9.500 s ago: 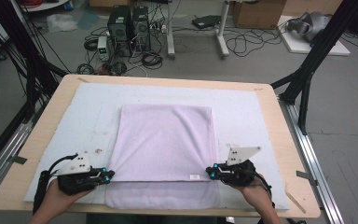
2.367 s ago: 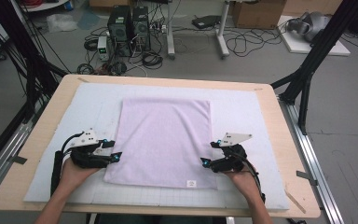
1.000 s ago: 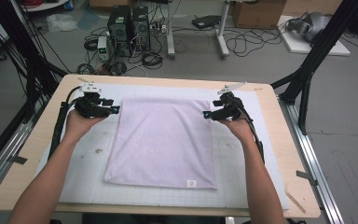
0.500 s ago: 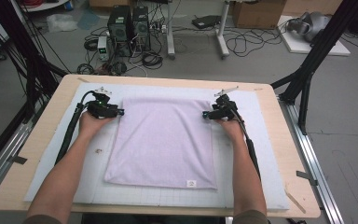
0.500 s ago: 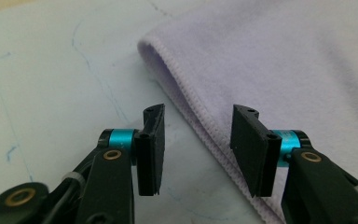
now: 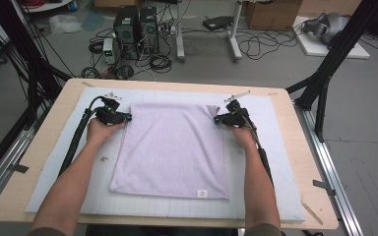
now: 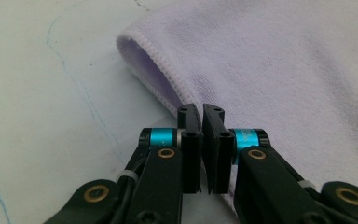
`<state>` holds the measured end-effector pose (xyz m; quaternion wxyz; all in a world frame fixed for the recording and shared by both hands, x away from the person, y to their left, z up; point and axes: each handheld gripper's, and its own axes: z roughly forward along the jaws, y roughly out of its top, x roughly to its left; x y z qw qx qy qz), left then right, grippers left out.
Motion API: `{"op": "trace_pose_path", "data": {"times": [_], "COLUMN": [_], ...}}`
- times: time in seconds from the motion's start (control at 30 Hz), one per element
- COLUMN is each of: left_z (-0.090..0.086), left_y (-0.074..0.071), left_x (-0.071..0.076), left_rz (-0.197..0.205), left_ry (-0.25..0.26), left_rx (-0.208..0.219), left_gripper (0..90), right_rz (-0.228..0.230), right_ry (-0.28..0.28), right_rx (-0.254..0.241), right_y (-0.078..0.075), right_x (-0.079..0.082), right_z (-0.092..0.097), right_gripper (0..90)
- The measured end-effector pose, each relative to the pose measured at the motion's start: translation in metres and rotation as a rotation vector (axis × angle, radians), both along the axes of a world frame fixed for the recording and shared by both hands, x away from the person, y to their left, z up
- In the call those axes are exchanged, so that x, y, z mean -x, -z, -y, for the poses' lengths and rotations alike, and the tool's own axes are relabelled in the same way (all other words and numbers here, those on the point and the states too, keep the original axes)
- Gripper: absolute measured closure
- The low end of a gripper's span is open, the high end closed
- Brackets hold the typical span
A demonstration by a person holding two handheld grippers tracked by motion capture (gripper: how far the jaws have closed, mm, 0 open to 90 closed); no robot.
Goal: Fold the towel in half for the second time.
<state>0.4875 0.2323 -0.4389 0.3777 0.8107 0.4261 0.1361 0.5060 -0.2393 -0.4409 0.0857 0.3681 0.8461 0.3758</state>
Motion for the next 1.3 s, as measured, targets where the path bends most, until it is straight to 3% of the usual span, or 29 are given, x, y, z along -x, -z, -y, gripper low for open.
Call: {"op": "trace_pose_path", "data": {"times": [0.17,0.27,0.37,0.47,0.6,0.67,0.77,0.8,0.83,0.9,1.0,1.13,1.17,1.3], "left_z": [-0.008,-0.01,-0.012,-0.016,-0.023,-0.027,-0.033,-0.034,-0.035,-0.038,-0.04,-0.038,-0.038,-0.027], "left_y": [-0.018,-0.033,-0.045,-0.049,-0.036,-0.026,-0.013,-0.009,-0.007,-0.007,-0.016,-0.03,-0.032,-0.036], "left_x": [0.005,0.014,0.03,0.054,0.1,0.117,0.132,0.136,0.137,0.136,0.131,0.118,0.115,0.094], "left_rz": [0.053,0.088,0.123,0.131,0.133,0.122,0.091,0.08,0.062,0.043,0.064,0.086,0.09,0.088], "left_ry": [0.008,0.044,0.089,0.132,0.19,0.211,0.223,0.229,0.235,0.232,0.219,0.195,0.187,0.156], "left_rx": [0.086,0.097,0.107,0.126,0.132,0.113,0.119,0.101,0.099,0.101,0.112,0.106,0.108,0.096], "left_gripper": [86.4,86.4,86.4,86.4,86.4,86.3,86.2,87.8,88.2,74.8,67.8,57.4,54.2,49.0], "right_rz": [0.043,0.079,0.08,0.072,0.059,0.03,-0.031,-0.035,-0.048,-0.076,-0.036,0.009,0.005,0.003], "right_ry": [-0.009,-0.022,-0.052,-0.094,-0.136,-0.146,-0.162,-0.164,-0.162,-0.149,-0.119,-0.092,-0.087,-0.083], "right_rx": [-0.032,-0.085,-0.108,-0.117,-0.128,-0.122,-0.11,-0.11,-0.102,-0.1,-0.114,-0.105,-0.119,-0.097], "right_y": [-0.016,-0.037,-0.054,-0.062,-0.055,-0.045,-0.027,-0.023,-0.018,-0.014,-0.02,-0.035,-0.039,-0.044], "right_x": [0.004,0.014,0.028,0.05,0.087,0.102,0.118,0.12,0.122,0.121,0.119,0.111,0.107,0.088], "right_z": [0.004,0.009,0.013,0.013,0.015,0.017,0.02,0.021,0.023,0.026,0.03,0.031,0.031,0.023], "right_gripper": [84.5,84.5,84.5,84.4,84.3,84.0,82.8,81.8,75.4,62.6,49.4,41.7,40.5,37.3]}}
